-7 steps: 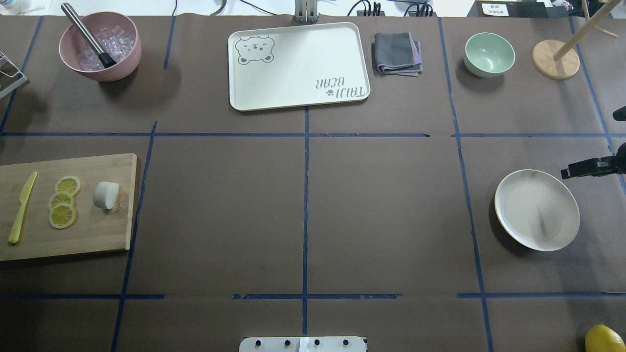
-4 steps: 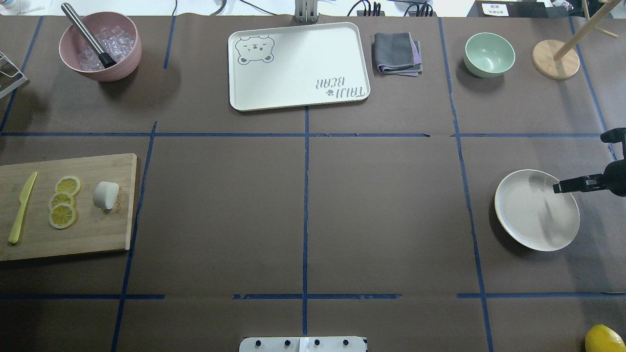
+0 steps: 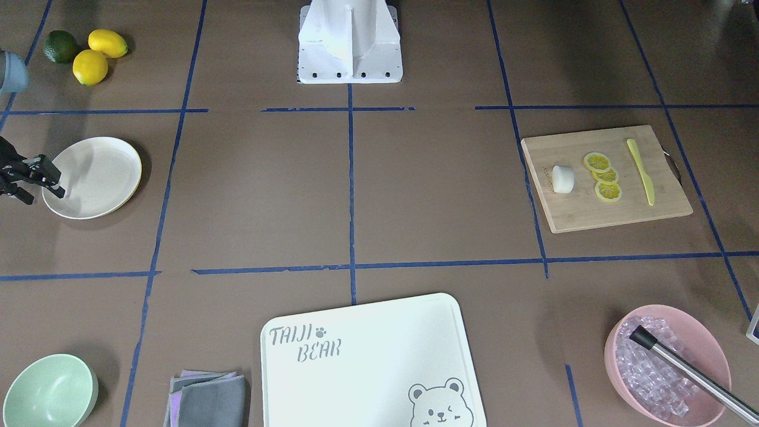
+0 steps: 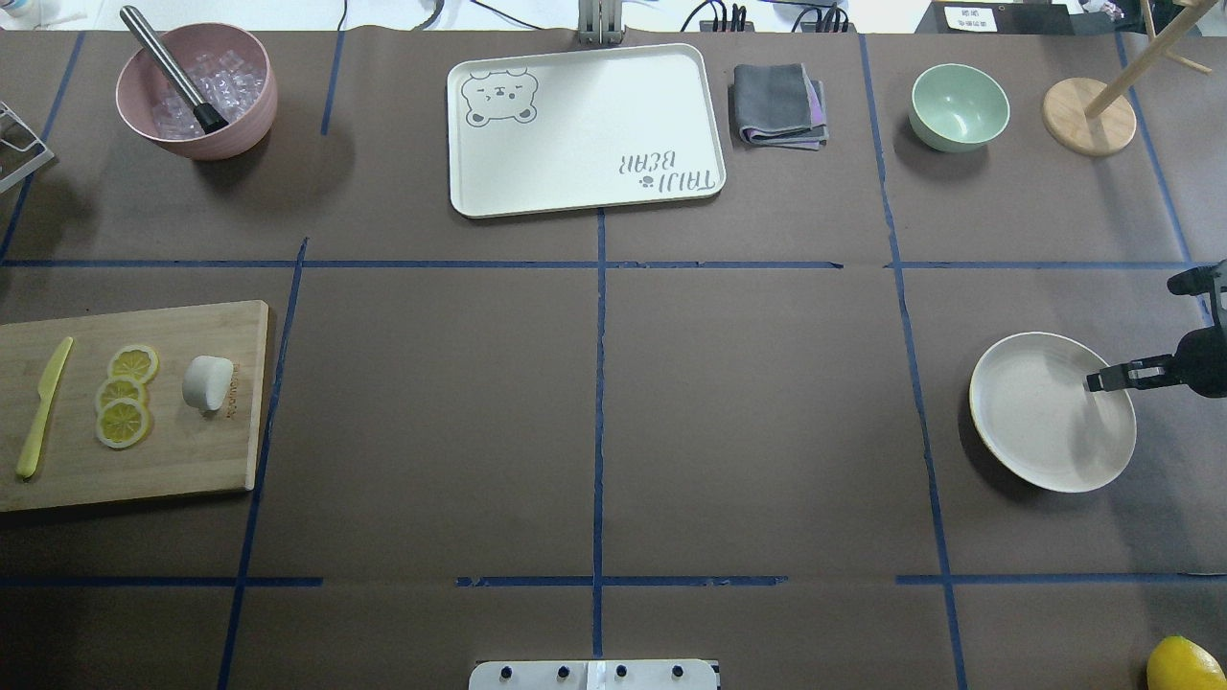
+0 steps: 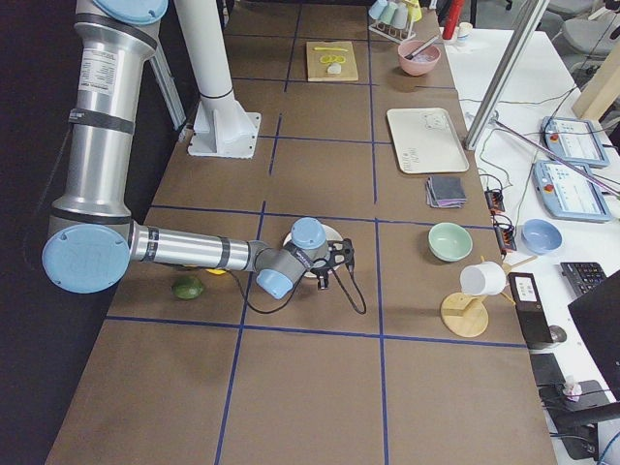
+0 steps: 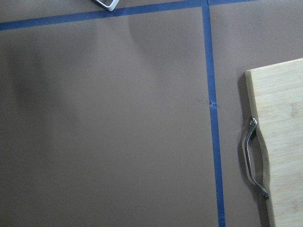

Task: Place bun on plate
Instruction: 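Reach the right gripper to the white plate rim and grip it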

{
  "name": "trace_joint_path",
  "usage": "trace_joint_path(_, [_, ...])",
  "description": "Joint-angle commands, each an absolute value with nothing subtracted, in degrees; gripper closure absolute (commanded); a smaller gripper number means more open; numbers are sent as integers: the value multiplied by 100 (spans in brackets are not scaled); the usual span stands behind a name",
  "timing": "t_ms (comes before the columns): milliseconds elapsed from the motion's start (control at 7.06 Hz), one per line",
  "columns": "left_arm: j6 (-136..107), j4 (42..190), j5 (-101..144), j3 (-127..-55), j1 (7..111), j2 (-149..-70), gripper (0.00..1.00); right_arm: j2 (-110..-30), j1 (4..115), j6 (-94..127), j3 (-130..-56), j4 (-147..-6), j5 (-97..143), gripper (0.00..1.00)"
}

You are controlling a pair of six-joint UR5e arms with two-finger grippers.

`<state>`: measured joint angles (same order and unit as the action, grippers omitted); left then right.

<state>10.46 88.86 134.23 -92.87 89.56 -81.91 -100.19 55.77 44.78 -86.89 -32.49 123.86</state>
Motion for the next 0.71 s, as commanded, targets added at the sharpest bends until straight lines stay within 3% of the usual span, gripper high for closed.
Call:
trace_joint_path(0, [1046, 8886, 13430, -9308, 8956, -8191, 0, -10124, 5581, 4456, -8710, -2842, 12445, 98])
trace_joint_path(566, [1046, 8886, 13430, -9325, 8947, -8191, 0, -9898, 5564, 4587, -9288, -2855, 12849, 100])
